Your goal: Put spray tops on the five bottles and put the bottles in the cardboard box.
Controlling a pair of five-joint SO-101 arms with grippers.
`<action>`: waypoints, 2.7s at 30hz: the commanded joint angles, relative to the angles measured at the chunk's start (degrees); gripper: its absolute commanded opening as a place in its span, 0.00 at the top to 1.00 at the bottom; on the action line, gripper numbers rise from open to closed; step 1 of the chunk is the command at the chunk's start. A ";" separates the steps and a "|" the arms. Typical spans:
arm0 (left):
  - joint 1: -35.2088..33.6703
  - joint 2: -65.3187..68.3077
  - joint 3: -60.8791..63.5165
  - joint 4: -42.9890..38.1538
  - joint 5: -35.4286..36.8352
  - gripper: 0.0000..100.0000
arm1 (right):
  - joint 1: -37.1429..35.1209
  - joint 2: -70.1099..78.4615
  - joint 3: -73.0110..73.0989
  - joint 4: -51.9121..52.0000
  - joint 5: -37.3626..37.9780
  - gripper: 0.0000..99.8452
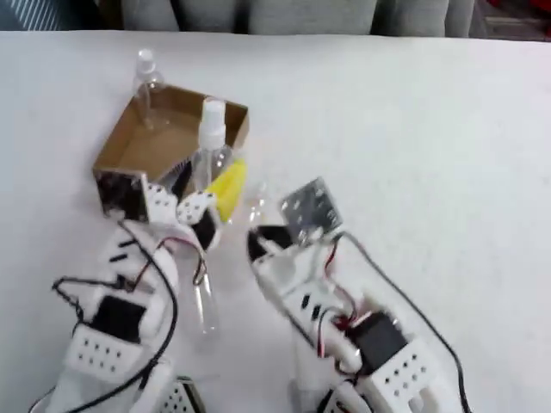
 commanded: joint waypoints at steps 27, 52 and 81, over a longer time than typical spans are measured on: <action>5.23 -10.77 -4.66 12.04 0.35 0.96 | -3.47 -4.70 19.43 -33.89 0.18 0.98; -12.79 15.52 -2.73 -20.31 0.26 0.96 | 5.93 -5.32 21.36 -26.15 0.70 0.98; -25.10 77.41 -25.58 -60.75 -8.97 0.96 | 7.78 -5.32 21.63 -26.15 0.70 0.98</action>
